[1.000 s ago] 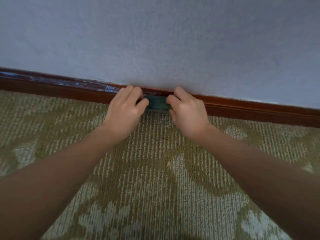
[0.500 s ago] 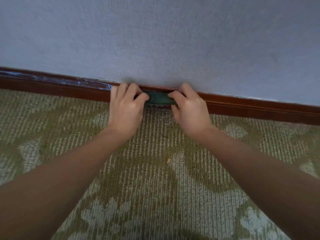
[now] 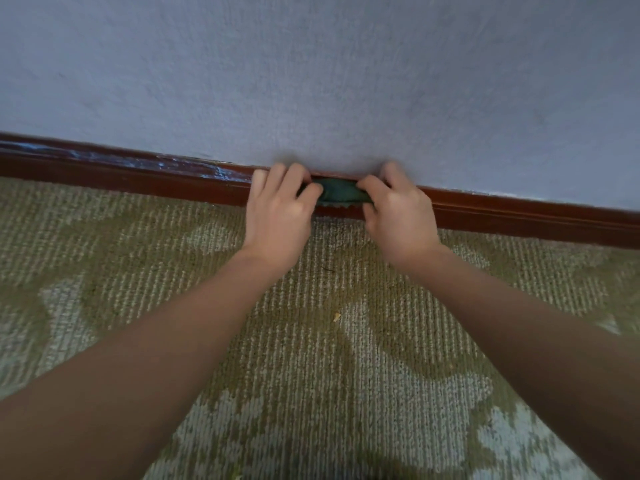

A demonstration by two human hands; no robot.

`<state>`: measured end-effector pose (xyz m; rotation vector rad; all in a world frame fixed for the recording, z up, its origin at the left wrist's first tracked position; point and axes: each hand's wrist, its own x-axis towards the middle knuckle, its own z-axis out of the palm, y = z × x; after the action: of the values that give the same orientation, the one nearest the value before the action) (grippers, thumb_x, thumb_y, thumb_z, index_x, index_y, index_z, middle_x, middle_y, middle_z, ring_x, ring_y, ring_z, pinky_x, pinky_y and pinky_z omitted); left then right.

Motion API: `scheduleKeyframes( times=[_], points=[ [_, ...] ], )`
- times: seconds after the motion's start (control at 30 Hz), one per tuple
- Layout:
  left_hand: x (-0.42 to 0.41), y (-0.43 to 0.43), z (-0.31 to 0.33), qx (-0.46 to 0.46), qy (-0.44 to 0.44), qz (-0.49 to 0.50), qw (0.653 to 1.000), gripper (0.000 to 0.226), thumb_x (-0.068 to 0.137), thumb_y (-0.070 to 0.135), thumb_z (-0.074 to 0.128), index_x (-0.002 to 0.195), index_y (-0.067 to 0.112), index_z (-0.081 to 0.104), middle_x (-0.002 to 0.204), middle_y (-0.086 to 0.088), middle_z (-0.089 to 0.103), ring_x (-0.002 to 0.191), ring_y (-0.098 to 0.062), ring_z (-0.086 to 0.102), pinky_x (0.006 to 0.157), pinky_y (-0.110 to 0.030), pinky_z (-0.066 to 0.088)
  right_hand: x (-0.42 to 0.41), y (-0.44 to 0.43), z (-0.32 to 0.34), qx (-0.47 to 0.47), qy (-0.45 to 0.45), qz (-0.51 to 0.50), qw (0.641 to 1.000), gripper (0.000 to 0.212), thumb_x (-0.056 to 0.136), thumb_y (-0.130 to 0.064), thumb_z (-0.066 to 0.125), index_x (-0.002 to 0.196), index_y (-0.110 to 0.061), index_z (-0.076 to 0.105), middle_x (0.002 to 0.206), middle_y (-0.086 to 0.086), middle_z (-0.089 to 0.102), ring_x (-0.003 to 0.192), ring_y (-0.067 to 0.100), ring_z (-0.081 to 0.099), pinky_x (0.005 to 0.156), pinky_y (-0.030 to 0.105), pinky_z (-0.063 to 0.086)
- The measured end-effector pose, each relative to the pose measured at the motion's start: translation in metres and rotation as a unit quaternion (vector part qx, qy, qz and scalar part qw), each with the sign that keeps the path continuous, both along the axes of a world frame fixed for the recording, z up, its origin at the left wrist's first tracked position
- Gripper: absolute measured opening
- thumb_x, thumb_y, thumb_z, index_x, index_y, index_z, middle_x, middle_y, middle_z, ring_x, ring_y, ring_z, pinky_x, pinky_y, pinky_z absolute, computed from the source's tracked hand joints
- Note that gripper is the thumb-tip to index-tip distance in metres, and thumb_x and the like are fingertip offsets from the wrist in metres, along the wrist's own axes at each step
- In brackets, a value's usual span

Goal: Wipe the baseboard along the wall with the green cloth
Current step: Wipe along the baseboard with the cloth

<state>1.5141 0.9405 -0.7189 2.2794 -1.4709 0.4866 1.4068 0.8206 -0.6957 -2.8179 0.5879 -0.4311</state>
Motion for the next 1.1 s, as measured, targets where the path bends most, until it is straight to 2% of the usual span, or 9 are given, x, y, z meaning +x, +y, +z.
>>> scheduleKeyframes(
  times=[0.17,0.37,0.47,0.7,0.8,0.93,1.0,1.1],
  points=[
    [-0.004,-0.008,0.003,0.023,-0.017,-0.021,0.999,0.019,0.065,-0.01,0.071,0.082,0.0,0.072,0.079,-0.017,0.064,0.072,-0.031,0.06,0.066,-0.036,0.027,-0.01,-0.004,0.0,0.005,-0.001,-0.023,1.0,0.02,0.075,0.011,0.063,0.094,0.008,0.065,0.088,0.026,0.056,0.067,0.04,0.057,0.055,0.045,0.052],
    [0.023,0.021,0.0,0.047,-0.061,-0.014,0.997,0.019,0.069,-0.009,0.068,0.085,0.0,0.072,0.082,-0.018,0.065,0.07,-0.033,0.059,0.065,-0.037,0.026,0.018,0.018,-0.009,0.01,-0.002,0.006,1.0,0.022,0.079,0.007,0.06,0.101,0.005,0.063,0.095,0.023,0.056,0.078,0.036,0.057,0.061,0.038,0.047],
    [0.023,0.023,-0.002,0.039,-0.052,-0.007,0.998,0.017,0.07,-0.012,0.065,0.084,-0.003,0.071,0.081,-0.018,0.064,0.07,-0.033,0.059,0.064,-0.037,0.026,0.019,0.018,-0.01,0.023,-0.016,0.007,1.0,0.023,0.079,0.006,0.062,0.102,0.005,0.064,0.095,0.022,0.056,0.079,0.035,0.057,0.063,0.04,0.049],
    [0.017,0.011,-0.007,0.018,-0.058,-0.039,0.997,0.016,0.07,-0.011,0.067,0.082,-0.003,0.071,0.081,-0.019,0.065,0.07,-0.032,0.06,0.065,-0.038,0.029,0.008,0.011,-0.016,0.047,-0.057,-0.015,0.997,0.02,0.07,0.012,0.066,0.09,0.009,0.064,0.085,0.025,0.056,0.068,0.036,0.057,0.057,0.043,0.053],
    [0.024,0.018,-0.009,0.024,-0.075,-0.055,0.995,0.013,0.071,-0.01,0.067,0.079,-0.001,0.07,0.078,-0.018,0.064,0.069,-0.032,0.06,0.065,-0.037,0.028,0.016,0.021,-0.02,0.059,-0.064,-0.021,0.996,0.016,0.068,0.015,0.066,0.082,0.009,0.062,0.083,0.026,0.055,0.063,0.036,0.057,0.054,0.041,0.052],
    [0.034,0.028,-0.01,0.018,-0.077,-0.057,0.995,0.011,0.073,-0.012,0.063,0.077,-0.003,0.068,0.075,-0.018,0.062,0.067,-0.032,0.059,0.064,-0.037,0.026,0.024,0.028,-0.021,0.07,-0.045,-0.015,0.996,0.017,0.069,0.012,0.067,0.085,0.007,0.061,0.088,0.025,0.055,0.065,0.036,0.057,0.055,0.036,0.047],
    [0.032,0.026,-0.01,0.02,-0.078,-0.071,0.994,0.01,0.072,-0.015,0.064,0.075,-0.005,0.066,0.073,-0.018,0.06,0.067,-0.031,0.057,0.062,-0.036,0.026,0.02,0.028,-0.019,0.069,-0.05,-0.007,0.996,0.02,0.067,0.014,0.068,0.084,0.007,0.06,0.086,0.025,0.054,0.063,0.034,0.055,0.051,0.035,0.047],
    [0.031,0.02,-0.009,0.032,-0.126,-0.13,0.983,0.013,0.071,-0.018,0.061,0.072,-0.005,0.063,0.07,-0.018,0.057,0.065,-0.029,0.055,0.062,-0.035,0.028,0.012,0.021,-0.017,0.037,-0.043,0.015,0.998,0.021,0.062,0.017,0.07,0.078,0.007,0.06,0.078,0.024,0.054,0.058,0.031,0.053,0.041,0.035,0.047]
  ],
)
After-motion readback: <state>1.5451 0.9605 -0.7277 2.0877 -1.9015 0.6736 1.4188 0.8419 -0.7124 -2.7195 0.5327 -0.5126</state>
